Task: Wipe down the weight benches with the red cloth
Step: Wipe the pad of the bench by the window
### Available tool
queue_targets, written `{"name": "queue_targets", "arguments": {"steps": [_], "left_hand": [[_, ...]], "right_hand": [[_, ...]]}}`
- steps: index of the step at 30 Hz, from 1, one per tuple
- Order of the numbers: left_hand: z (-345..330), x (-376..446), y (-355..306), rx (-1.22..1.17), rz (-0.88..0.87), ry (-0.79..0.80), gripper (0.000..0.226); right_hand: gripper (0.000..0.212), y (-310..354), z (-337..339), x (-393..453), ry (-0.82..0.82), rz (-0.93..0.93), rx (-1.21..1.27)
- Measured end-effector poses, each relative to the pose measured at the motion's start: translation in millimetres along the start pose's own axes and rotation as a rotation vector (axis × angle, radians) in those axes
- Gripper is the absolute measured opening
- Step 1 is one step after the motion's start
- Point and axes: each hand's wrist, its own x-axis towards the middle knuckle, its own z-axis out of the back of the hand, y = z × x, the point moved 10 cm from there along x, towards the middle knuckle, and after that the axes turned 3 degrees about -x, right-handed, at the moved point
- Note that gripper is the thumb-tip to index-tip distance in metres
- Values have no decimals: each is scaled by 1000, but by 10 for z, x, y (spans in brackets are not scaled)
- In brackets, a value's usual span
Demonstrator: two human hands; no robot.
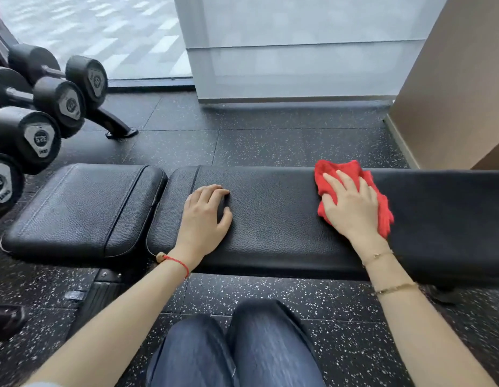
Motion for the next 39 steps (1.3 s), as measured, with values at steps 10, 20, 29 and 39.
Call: {"name": "queue_targets", "arguments": {"steps": [10,20,29,39], "left_hand": [[-10,-22,48,-50,-24,-14,35],[-43,-11,63,-37,-19,-1,34],[-15,-16,46,-53,-23,6,40],[-43,-30,24,6,-4,2,40]], "right_hand": [[55,1033,-246,-706,76,304,24],[51,-379,71,-276,-12,-133,-39],[52,844,-195,-242,99,153,-20],[50,-86,70,-494,-13,135,9]]}}
